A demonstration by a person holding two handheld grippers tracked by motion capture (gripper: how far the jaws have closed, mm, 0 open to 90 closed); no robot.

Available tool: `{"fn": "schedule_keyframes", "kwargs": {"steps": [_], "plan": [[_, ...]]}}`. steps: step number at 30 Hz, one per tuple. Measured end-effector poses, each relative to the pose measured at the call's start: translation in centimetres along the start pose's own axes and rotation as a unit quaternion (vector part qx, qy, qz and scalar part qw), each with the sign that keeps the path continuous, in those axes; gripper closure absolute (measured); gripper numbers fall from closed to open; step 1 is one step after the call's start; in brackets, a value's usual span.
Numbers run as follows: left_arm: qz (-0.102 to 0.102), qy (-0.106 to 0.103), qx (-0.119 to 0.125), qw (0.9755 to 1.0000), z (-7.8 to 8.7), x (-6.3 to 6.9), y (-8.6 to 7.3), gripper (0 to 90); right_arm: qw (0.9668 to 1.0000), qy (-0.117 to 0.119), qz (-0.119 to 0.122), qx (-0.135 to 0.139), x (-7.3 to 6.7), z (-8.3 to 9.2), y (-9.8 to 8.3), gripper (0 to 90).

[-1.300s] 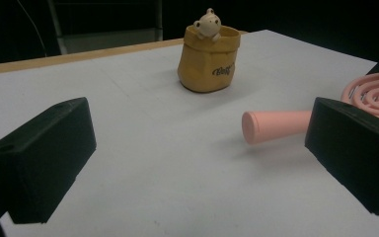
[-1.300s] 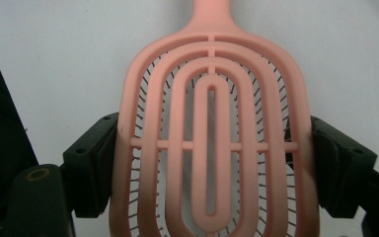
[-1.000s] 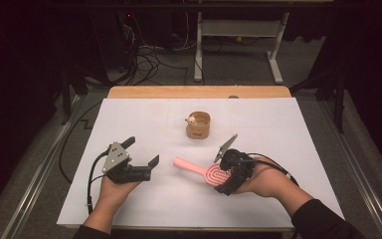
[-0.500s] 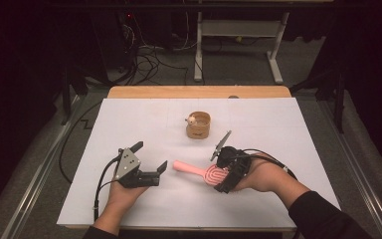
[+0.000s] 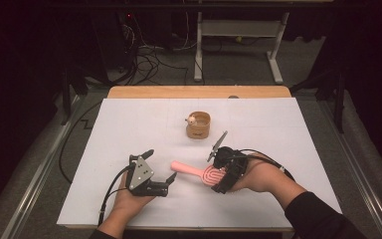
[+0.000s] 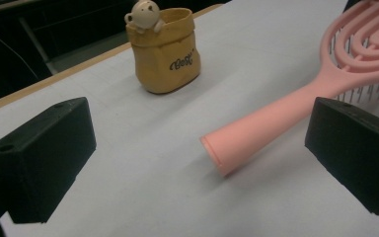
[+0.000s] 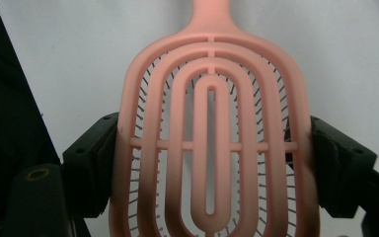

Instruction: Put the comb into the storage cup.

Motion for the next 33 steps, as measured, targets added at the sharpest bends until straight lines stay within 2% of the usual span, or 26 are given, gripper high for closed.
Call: {"fn": "schedule_keyframes", "kwargs": {"steps": [1, 2, 5, 10, 13, 17, 21, 26, 30, 33], "plan": [[-0.008, 0.001, 0.004, 1.0, -0.1, 0.1, 0.1, 0.0, 1.0, -0.001, -0.001, 0.0, 0.0, 0.0, 0.0, 20.2], [-0.007, -0.006, -0.001, 1.0, -0.2, 0.5, 0.0, 0.0, 1.0, 0.0, -0.003, -0.001, 0.0, 0.1, -0.1, 20.2], [-0.013, -0.01, -0.007, 0.9998, -0.4, 1.0, -0.1, 0.0, 1.0, 0.001, -0.001, 0.0, 0.1, 0.1, -0.2, 20.1], [-0.031, -0.008, -0.016, 0.9994, -0.7, 1.6, -0.2, 0.0, 1.0, 0.001, -0.003, -0.003, 0.1, 0.2, -0.2, 20.1], [-0.031, -0.014, -0.02, 0.9992, -0.9, 2.0, -0.2, 0.0, 1.0, -0.001, -0.004, -0.003, 0.1, 0.2, -0.1, 20.1], [-0.055, -0.01, -0.025, 0.9981, -1.0, 2.5, -0.3, 0.0, 1.0, -0.002, 0.002, -0.005, 0.0, 0.1, 0.1, 20.1], [-0.065, -0.006, -0.028, 0.9974, -1.1, 2.7, -0.3, 0.0, 1.0, -0.002, 0.001, -0.008, -0.1, 0.2, 0.5, 20.1], [-0.082, 0.005, -0.041, 0.9958, -1.3, 3.0, -0.4, 0.0, 1.0, -0.001, 0.005, -0.004, -0.3, 0.0, 1.0, 20.1], [-0.099, 0.001, -0.056, 0.9935, -1.6, 3.4, -0.4, 0.0, 1.0, 0.003, 0.008, -0.005, -0.5, -0.2, 1.4, 20.1], [-0.105, 0.002, -0.065, 0.9924, -1.8, 3.6, -0.4, 0.0, 0.9999, 0.005, 0.008, -0.004, -0.6, -0.4, 1.7, 20.1]]}}
Point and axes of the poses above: each handheld gripper's, and its own axes: z roughly backward along the jaws, y roughly out of its top, x roughly to its right, the point moved 4 cm from there along -z, roughly forward along the jaws, and after that the axes turned 4 degrees about x, right-handed, at the moved point
